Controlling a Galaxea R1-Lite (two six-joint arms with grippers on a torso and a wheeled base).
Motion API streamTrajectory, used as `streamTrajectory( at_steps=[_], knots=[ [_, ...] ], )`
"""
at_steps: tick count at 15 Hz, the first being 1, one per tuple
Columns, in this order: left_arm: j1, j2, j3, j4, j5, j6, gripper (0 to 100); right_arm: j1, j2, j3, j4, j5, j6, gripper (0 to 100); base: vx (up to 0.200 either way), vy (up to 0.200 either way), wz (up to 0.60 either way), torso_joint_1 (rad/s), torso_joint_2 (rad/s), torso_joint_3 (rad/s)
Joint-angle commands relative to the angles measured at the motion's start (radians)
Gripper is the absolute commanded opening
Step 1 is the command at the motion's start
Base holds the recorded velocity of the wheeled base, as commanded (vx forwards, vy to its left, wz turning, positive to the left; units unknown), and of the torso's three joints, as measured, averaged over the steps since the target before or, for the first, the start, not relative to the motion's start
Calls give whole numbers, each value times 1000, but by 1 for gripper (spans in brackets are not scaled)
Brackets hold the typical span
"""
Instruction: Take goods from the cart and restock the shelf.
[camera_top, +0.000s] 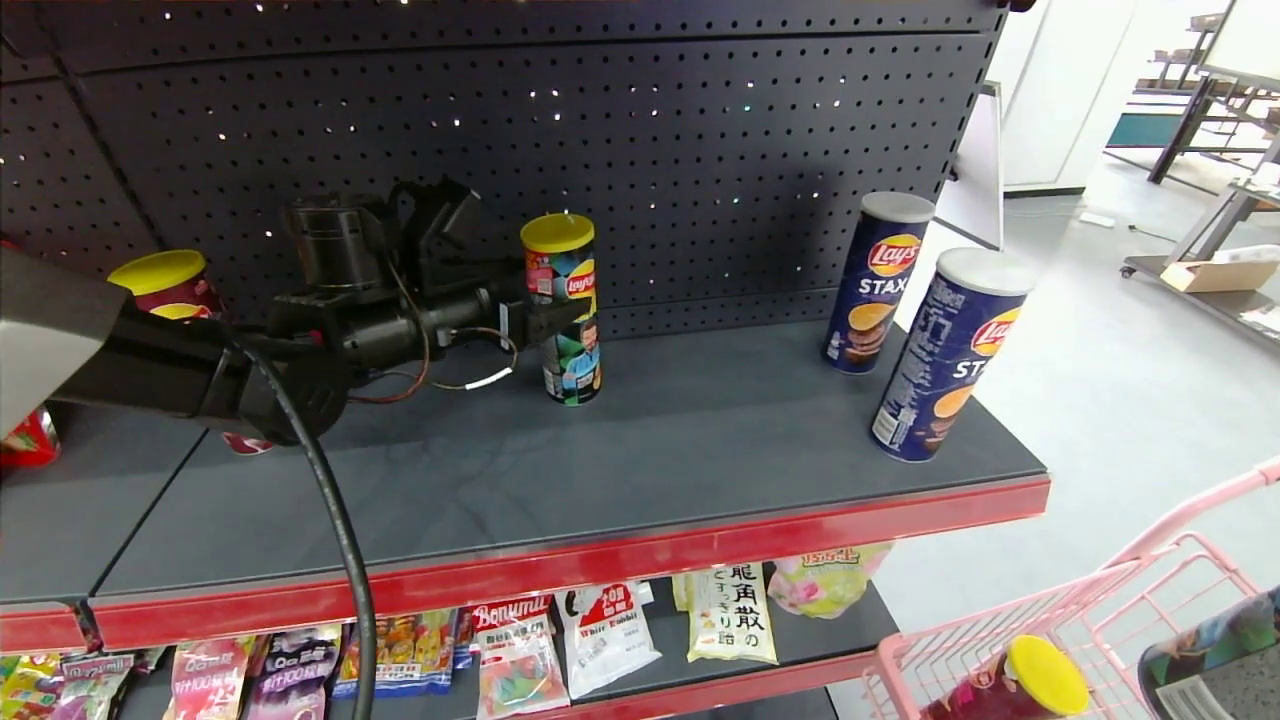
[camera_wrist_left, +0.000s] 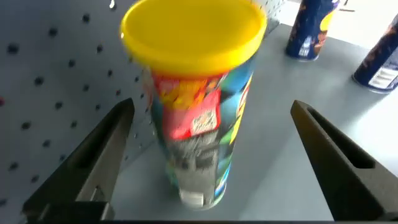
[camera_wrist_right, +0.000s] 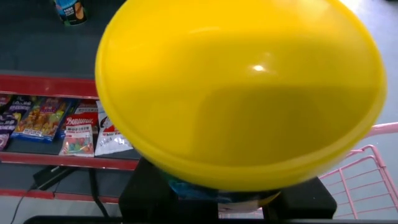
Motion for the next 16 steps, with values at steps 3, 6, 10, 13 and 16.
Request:
streamTrajectory(
  at_steps=[3,6,10,13,16],
  knots=[
    [-11,65,-66,-45,58,-2,100,-5,7,-4,-1,1,0,0,0,0,0,0,0,0],
    [-31,79,-71,-45,83,-4,100,-5,5,-4,-1,1,0,0,0,0,0,0,0,0],
    [-42,130,-145,-45,113,-5,100,-5,5,-4,-1,1,0,0,0,0,0,0,0,0],
    [-50,145,-168,-43,126,-5,100,-5,4,-4,-1,1,0,0,0,0,0,0,0,0],
    [-62,148,-174,-43,164,-36,0,-5,4,-8,1,1,0,0,0,0,0,0,0,0]
  ],
)
